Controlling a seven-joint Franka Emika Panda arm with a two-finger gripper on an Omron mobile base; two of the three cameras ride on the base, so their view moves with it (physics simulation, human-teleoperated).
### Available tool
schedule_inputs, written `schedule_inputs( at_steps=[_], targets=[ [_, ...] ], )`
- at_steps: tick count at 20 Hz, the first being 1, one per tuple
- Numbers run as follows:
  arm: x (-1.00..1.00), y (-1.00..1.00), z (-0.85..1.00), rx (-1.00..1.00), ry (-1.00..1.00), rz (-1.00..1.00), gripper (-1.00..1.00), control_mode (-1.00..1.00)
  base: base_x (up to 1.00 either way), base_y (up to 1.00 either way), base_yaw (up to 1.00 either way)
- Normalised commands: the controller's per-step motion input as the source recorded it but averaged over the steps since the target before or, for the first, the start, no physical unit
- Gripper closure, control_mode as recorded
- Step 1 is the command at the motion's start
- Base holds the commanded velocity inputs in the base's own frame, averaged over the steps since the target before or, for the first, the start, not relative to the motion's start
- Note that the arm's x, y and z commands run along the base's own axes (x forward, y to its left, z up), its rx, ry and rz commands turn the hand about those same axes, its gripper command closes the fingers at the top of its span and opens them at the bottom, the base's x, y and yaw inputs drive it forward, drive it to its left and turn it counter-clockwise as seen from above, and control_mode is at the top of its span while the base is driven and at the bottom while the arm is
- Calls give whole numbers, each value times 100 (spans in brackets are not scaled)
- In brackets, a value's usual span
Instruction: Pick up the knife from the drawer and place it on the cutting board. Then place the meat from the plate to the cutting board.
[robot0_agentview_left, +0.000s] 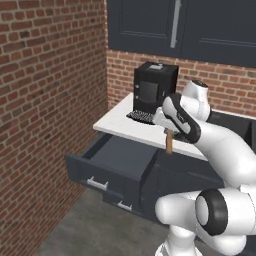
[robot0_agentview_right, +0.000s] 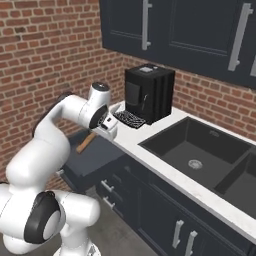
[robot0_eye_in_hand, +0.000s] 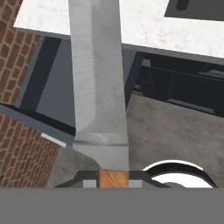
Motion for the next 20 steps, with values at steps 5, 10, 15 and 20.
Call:
schedule_inputs(
  at_steps=[5,10,15,20],
  targets=[
    [0,0,0,0,0,0,100,100,-47,-22,-29],
    [0,0,0,0,0,0,100,100,-35,-39,-47],
    [0,0,0,0,0,0,100,100,-32,-40,-55],
    [0,0,0,0,0,0,100,100,-26,-42,-51]
  ],
)
